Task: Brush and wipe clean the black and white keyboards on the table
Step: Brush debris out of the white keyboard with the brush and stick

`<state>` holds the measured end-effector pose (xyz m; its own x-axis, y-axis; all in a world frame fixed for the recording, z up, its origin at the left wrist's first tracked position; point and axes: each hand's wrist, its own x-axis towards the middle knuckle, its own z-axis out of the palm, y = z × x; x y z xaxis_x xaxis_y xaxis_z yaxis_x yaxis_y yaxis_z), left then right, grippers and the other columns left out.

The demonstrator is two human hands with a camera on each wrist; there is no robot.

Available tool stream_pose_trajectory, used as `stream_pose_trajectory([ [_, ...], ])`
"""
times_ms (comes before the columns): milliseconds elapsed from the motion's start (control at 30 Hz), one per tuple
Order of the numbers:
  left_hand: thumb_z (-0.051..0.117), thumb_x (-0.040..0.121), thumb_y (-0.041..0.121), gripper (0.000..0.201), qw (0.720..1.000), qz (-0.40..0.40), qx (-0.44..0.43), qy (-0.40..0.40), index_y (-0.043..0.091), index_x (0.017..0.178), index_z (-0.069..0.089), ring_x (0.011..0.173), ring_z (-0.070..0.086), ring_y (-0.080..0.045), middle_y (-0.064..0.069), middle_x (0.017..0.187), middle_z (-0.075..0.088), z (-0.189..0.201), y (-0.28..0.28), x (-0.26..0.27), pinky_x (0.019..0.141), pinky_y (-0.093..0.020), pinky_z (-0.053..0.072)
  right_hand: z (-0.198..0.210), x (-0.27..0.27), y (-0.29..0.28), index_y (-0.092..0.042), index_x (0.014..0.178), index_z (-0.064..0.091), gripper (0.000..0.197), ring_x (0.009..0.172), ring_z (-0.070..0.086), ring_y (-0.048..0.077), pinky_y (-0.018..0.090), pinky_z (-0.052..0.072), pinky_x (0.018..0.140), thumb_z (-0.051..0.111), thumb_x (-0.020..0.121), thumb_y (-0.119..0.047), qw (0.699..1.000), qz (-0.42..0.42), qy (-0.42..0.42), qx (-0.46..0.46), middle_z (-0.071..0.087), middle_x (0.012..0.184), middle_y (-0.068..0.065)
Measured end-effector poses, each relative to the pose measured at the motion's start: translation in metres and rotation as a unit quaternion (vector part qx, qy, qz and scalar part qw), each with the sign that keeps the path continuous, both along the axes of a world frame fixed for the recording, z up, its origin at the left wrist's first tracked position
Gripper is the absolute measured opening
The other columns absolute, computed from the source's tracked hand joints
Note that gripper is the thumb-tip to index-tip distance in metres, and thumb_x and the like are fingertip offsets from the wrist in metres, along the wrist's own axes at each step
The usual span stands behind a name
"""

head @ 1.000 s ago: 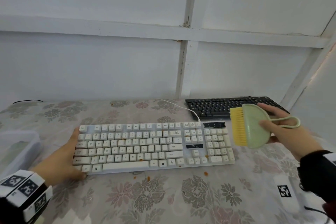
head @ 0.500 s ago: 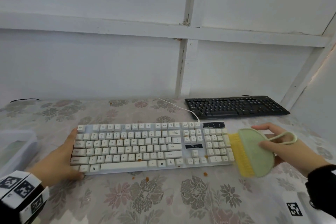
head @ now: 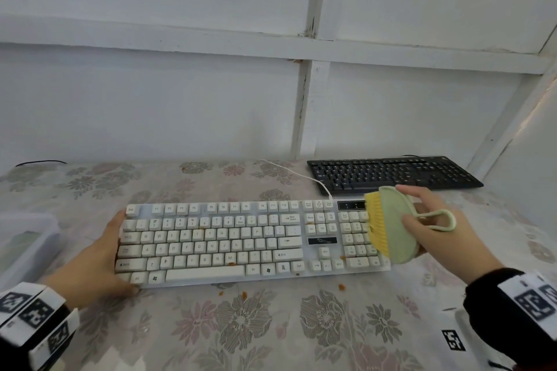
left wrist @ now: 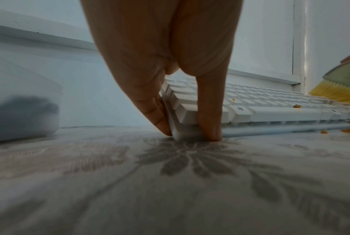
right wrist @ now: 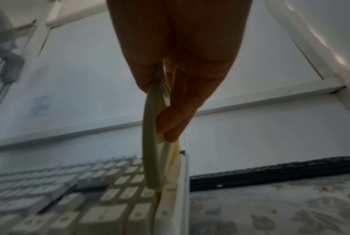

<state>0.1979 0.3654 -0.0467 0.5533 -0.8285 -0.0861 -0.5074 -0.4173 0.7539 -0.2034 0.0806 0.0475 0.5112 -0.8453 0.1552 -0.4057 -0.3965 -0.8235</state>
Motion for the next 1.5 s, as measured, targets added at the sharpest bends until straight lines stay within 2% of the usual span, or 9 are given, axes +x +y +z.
stream_pose_trajectory([
  [167, 0.087, 0.041, 0.023, 0.135, 1.000, 0.004, 0.013, -0.013, 0.050, 0.139, -0.002, 0.103, 0.061, -0.013, 0.003, 0.126, 0.053, 0.004, -0.002, -0.003, 0.091, -0.036, 0.051, -0.007, -0.011, 0.021, -0.041, 0.112, 0.054, 0.042, 0.070, 0.066, 0.024, 0.035, 0.057, 0.049, 0.052, 0.091, -0.005, 0.997, 0.026, 0.069, -0.009, 0.069, 0.089, -0.009],
  [300, 0.088, 0.049, 0.012, 0.134, 0.999, 0.016, 0.037, -0.029, 0.055, 0.132, -0.008, 0.101, 0.061, -0.014, 0.002, 0.122, 0.055, 0.004, -0.003, -0.002, 0.089, -0.033, 0.049, 0.007, -0.013, 0.020, -0.044, 0.107, 0.057, 0.045, 0.072, 0.063, 0.036, 0.030, 0.054, 0.046, 0.053, 0.089, -0.004, 0.996, 0.030, 0.078, -0.006, 0.067, 0.084, 0.001],
  [500, 0.086, 0.036, 0.033, 0.141, 0.998, 0.022, 0.054, -0.024, 0.056, 0.137, -0.010, 0.101, 0.063, -0.016, 0.002, 0.124, 0.057, -0.001, -0.001, 0.005, 0.093, -0.041, 0.051, 0.017, 0.000, 0.002, -0.042, 0.116, 0.056, 0.045, 0.074, 0.064, 0.028, 0.037, 0.055, 0.052, 0.053, 0.089, -0.006, 0.999, 0.001, 0.015, -0.047, 0.068, 0.093, -0.002],
  [767, 0.087, 0.045, 0.015, 0.138, 0.998, 0.032, 0.057, -0.020, 0.047, 0.142, -0.006, 0.099, 0.063, -0.019, -0.003, 0.119, 0.059, 0.005, -0.002, -0.001, 0.092, -0.039, 0.049, -0.008, -0.013, 0.019, -0.043, 0.109, 0.056, 0.043, 0.063, 0.064, 0.010, 0.020, 0.048, 0.044, 0.053, 0.090, -0.005, 0.998, 0.008, 0.056, -0.008, 0.068, 0.088, -0.007],
  [900, 0.087, 0.052, 0.006, 0.134, 0.997, 0.042, 0.063, -0.023, 0.047, 0.139, -0.007, 0.094, 0.062, -0.017, -0.002, 0.114, 0.059, 0.007, -0.003, -0.004, 0.082, -0.031, 0.048, -0.008, -0.022, 0.027, -0.044, 0.106, 0.058, 0.044, 0.068, 0.063, 0.032, 0.033, 0.054, 0.045, 0.054, 0.088, -0.004, 0.996, 0.018, 0.082, 0.015, 0.068, 0.082, 0.000],
  [1033, 0.087, 0.052, 0.006, 0.131, 0.998, 0.037, 0.054, -0.024, 0.055, 0.129, -0.008, 0.095, 0.062, -0.016, -0.001, 0.116, 0.058, 0.007, -0.004, -0.005, 0.082, -0.030, 0.048, 0.011, -0.016, 0.017, -0.039, 0.109, 0.061, 0.044, 0.068, 0.063, 0.025, 0.027, 0.052, 0.047, 0.055, 0.087, -0.002, 0.999, -0.006, 0.022, -0.023, 0.068, 0.088, 0.000],
  [1200, 0.087, 0.045, 0.014, 0.137, 0.998, 0.029, 0.049, -0.013, 0.045, 0.142, -0.005, 0.104, 0.060, -0.016, 0.000, 0.126, 0.055, 0.009, -0.002, -0.006, 0.090, -0.035, 0.048, 0.011, 0.004, 0.004, -0.039, 0.118, 0.056, 0.045, 0.074, 0.063, 0.028, 0.031, 0.053, 0.050, 0.053, 0.088, -0.005, 0.999, -0.014, 0.007, -0.042, 0.067, 0.091, 0.001],
  [1367, 0.086, 0.054, 0.001, 0.131, 0.998, 0.034, 0.049, -0.021, 0.046, 0.137, -0.005, 0.096, 0.060, -0.016, -0.001, 0.118, 0.055, 0.010, -0.005, -0.010, 0.078, -0.026, 0.045, -0.012, -0.006, 0.021, -0.035, 0.119, 0.054, 0.042, 0.068, 0.064, 0.020, 0.019, 0.048, 0.043, 0.052, 0.090, -0.003, 0.998, -0.004, 0.058, -0.005, 0.067, 0.087, -0.007],
  [1500, 0.086, 0.054, 0.003, 0.133, 0.997, 0.043, 0.058, -0.024, 0.044, 0.140, -0.007, 0.095, 0.061, -0.017, -0.002, 0.118, 0.057, 0.012, -0.005, -0.010, 0.079, -0.028, 0.047, -0.017, -0.018, 0.035, -0.037, 0.115, 0.057, 0.042, 0.067, 0.062, 0.033, 0.021, 0.049, 0.042, 0.054, 0.088, -0.004, 0.997, -0.007, 0.074, 0.001, 0.068, 0.081, -0.007],
])
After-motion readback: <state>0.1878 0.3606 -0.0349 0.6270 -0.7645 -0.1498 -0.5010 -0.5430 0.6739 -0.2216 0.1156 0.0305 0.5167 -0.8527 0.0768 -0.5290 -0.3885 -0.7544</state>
